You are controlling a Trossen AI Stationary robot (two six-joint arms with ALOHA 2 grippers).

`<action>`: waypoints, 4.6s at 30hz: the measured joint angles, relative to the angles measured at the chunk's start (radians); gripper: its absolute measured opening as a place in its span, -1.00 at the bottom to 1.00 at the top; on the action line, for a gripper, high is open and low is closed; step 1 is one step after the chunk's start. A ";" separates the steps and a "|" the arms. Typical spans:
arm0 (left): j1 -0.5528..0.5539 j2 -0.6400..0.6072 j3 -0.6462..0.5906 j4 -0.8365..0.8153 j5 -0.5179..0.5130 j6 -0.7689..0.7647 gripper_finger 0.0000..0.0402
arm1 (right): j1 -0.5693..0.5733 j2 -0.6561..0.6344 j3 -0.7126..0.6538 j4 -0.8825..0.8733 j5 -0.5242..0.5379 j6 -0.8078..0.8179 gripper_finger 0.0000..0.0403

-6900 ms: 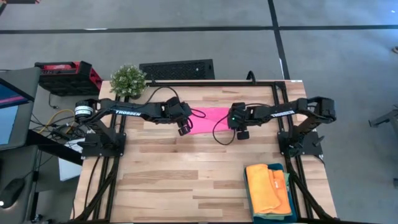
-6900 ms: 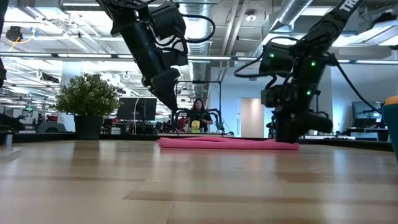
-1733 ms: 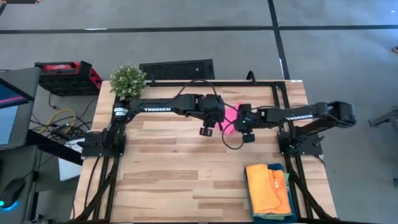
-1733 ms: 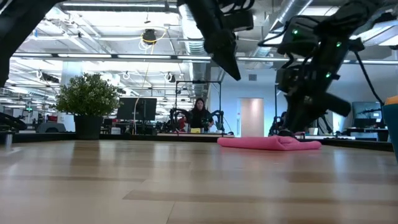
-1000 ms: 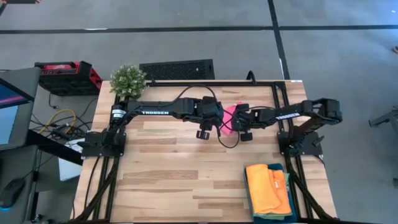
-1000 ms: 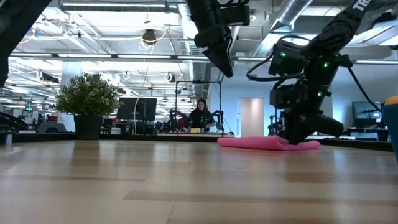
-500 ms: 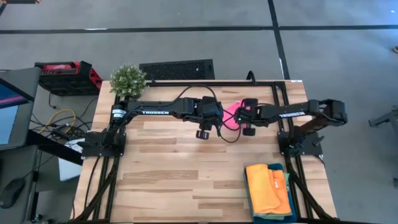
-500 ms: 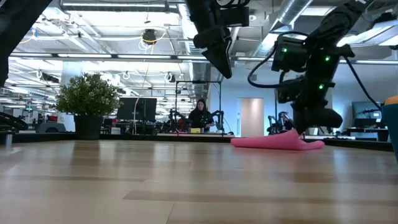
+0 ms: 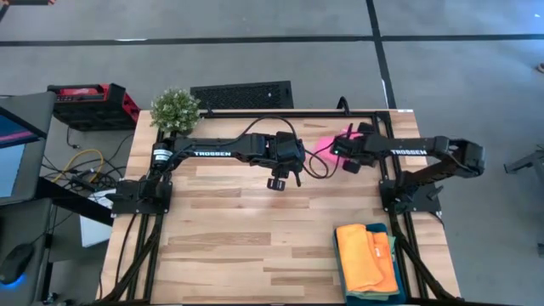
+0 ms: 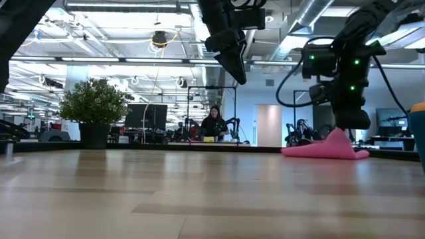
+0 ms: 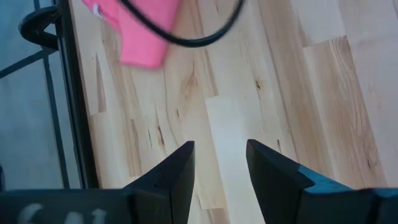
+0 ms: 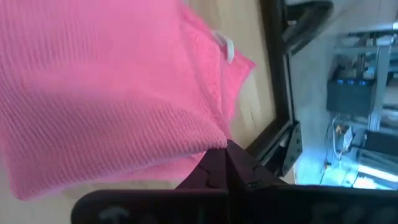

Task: Fold microfiber towels
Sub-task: Fold the pink microfiber towel, then put the folded pink microfiber towel into the blue bin

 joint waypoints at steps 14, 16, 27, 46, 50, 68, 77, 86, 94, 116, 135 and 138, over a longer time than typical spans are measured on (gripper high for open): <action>0.000 0.000 0.000 -0.003 0.002 0.006 -0.31 | -0.215 0.001 0.000 0.004 0.049 0.018 -0.99; 0.000 0.000 0.000 -0.008 0.002 0.007 -0.31 | -0.248 0.002 0.000 0.001 0.041 0.017 -0.99; 0.000 0.000 0.000 -0.041 0.002 0.014 -0.31 | -0.301 0.002 0.000 0.005 -0.106 -0.029 -0.80; 0.001 0.000 0.000 -0.089 0.003 0.004 -0.31 | -0.302 0.002 0.150 -0.166 -0.060 0.118 0.11; 0.001 0.000 0.000 -0.103 0.003 -0.002 -0.31 | -0.295 0.002 0.213 -0.252 -0.093 0.129 0.18; 0.000 0.000 0.000 -0.152 0.006 -0.042 -0.31 | 0.005 0.113 0.131 -0.145 -0.297 0.179 0.19; -0.001 0.000 0.000 -0.156 0.037 -0.047 -0.31 | -0.072 0.271 0.131 -0.102 -0.292 0.175 0.19; -0.001 0.000 0.000 -0.156 0.037 -0.047 -0.31 | -0.088 0.347 0.137 -0.093 -0.301 0.163 0.19; -0.002 0.000 0.000 -0.156 0.038 -0.048 -0.31 | -0.086 0.351 0.135 -0.092 -0.327 0.230 -0.18; -0.081 -0.030 0.000 -0.204 0.059 -0.180 -0.31 | 0.365 0.110 0.131 -0.394 -0.529 0.399 -0.94; -0.258 -0.119 0.000 -0.137 0.022 -0.483 -0.31 | 1.106 -0.112 0.302 -0.555 -0.682 0.820 -0.93; -0.295 -0.119 0.000 -0.112 0.022 -0.492 -0.31 | 1.227 -0.107 0.328 -0.476 -0.689 0.913 -0.93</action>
